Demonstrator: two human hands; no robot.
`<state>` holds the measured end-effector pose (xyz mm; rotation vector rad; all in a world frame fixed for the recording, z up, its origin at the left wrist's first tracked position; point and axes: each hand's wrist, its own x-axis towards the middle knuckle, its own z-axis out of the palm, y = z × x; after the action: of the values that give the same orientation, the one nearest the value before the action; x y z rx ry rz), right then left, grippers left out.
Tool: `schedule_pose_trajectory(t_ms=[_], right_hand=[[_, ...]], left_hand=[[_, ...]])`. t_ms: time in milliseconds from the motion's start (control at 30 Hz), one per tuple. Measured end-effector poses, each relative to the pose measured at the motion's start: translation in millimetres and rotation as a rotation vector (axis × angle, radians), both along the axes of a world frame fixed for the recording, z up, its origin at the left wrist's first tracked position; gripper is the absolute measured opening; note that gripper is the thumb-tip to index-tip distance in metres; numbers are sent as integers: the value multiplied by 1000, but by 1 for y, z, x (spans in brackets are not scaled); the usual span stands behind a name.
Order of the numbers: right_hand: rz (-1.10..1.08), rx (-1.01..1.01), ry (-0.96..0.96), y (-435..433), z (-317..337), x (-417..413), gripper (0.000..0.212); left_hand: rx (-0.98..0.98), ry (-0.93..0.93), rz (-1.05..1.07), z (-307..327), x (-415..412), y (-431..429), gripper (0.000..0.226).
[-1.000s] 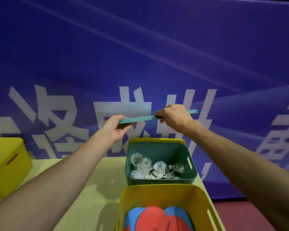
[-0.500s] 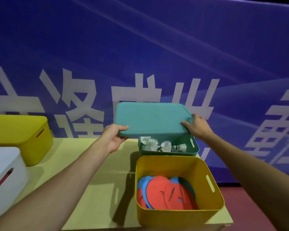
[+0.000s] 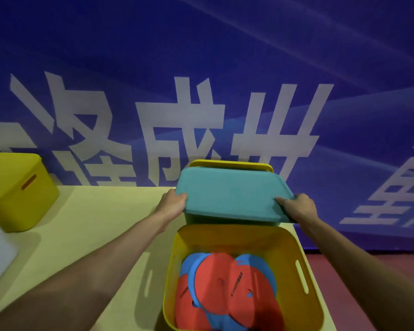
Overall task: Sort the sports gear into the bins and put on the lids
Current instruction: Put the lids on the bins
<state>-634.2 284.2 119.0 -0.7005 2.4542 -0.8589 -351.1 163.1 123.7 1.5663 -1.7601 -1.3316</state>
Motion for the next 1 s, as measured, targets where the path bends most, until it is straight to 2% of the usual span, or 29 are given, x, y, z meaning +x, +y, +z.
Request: schedule_pose_trajectory(t_ms=[200,467,700,1000], right_hand=[[23,6,19,-32,-33,-29,61],[94,1,12,-54,-55,-36,62],[103,28,34,-57,-64,-38,63],[115,76,-20,-49,-62,-39,63]], left_hand=[[-30,-157,34,-29,-38,-31,32],[51,-194,100,-68,-53,-50,36],[-1,-161,70,-89,-56,-57,35],[-52,-216,21,-97,-45,-53,36]])
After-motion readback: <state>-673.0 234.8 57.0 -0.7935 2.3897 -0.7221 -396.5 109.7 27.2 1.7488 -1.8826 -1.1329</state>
